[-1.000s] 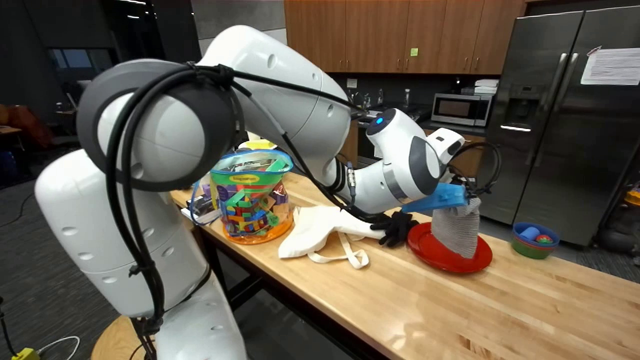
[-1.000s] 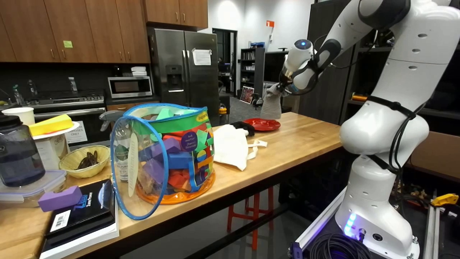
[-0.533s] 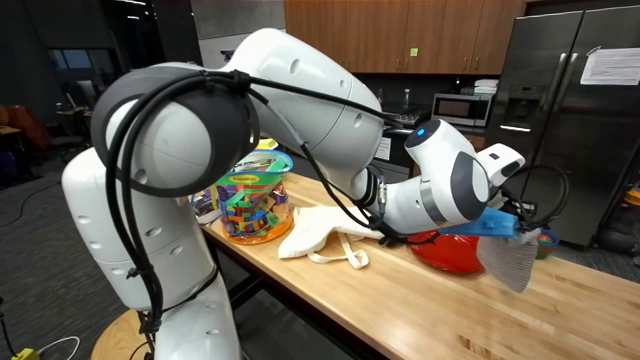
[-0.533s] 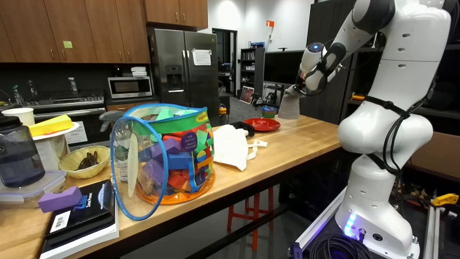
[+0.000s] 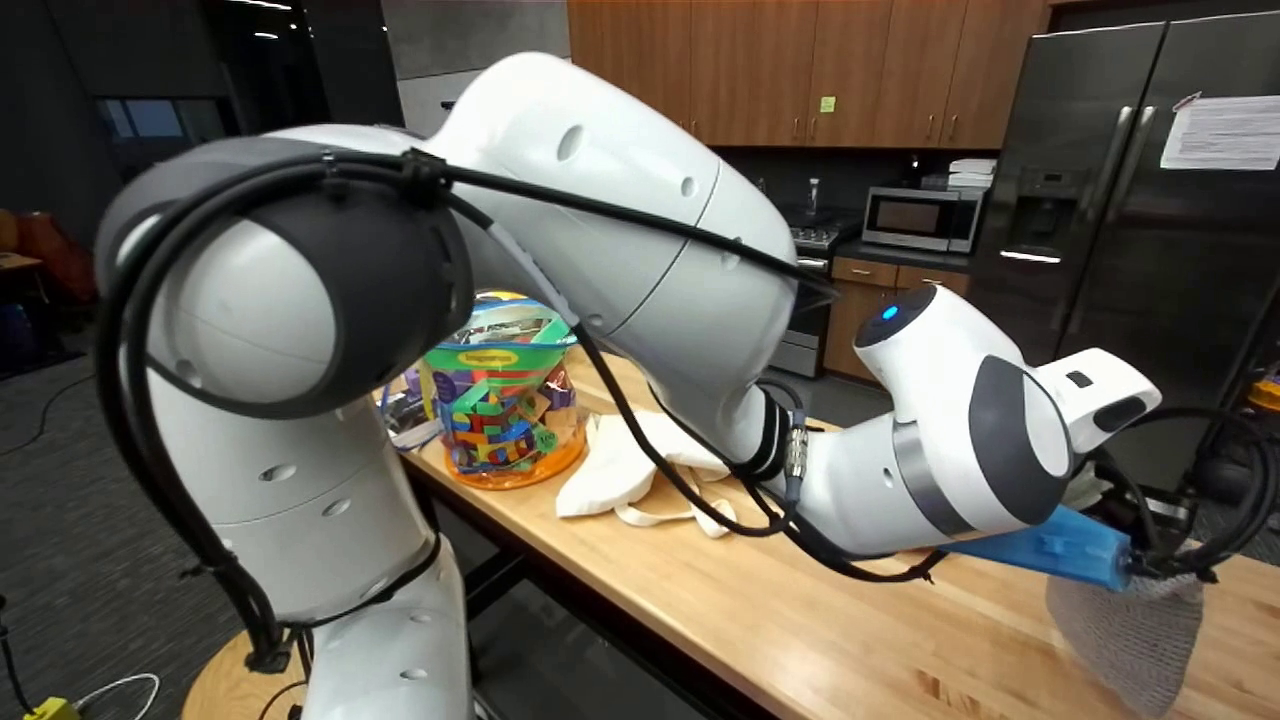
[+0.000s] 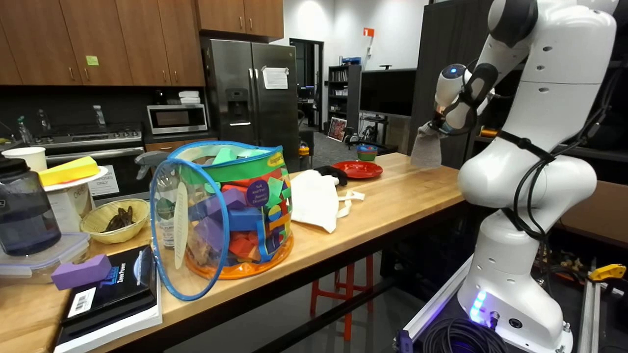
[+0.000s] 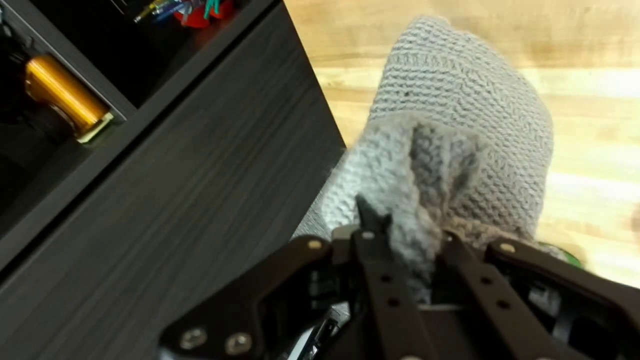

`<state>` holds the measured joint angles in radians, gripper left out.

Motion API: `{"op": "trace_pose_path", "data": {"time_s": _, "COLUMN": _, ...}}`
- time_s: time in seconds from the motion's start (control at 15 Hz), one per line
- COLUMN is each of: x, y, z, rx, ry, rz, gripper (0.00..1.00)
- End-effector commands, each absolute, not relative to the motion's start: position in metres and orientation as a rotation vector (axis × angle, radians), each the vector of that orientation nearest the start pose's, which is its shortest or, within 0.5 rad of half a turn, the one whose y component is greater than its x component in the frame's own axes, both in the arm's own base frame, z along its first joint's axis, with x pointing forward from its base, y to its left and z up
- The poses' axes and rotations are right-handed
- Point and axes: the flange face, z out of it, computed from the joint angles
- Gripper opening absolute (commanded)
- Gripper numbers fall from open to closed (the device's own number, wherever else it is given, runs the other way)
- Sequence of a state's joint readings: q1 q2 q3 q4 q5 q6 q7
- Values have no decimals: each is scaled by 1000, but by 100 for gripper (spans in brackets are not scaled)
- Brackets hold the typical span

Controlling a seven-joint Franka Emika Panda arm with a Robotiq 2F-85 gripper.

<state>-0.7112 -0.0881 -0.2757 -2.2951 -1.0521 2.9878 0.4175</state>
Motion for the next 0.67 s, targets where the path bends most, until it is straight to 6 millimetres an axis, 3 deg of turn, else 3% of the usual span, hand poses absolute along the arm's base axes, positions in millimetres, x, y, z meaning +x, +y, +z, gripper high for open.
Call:
{"op": "trace_pose_path", "data": {"time_s": 0.0, "x": 311, "y": -386, "z": 442, "rx": 2311, "ry": -486, "rz": 630, "gripper": 4}}
{"op": "trace_pose_path", "data": {"time_s": 0.2, "x": 302, "y": -347, "z": 422, "rx": 2350, "ry": -393, "rz": 616, "gripper": 4}}
{"op": "trace_pose_path", "data": {"time_s": 0.6, "x": 300, "y": -244, "z": 363, "rx": 2515, "ry": -153, "rz": 614, "gripper": 4}}
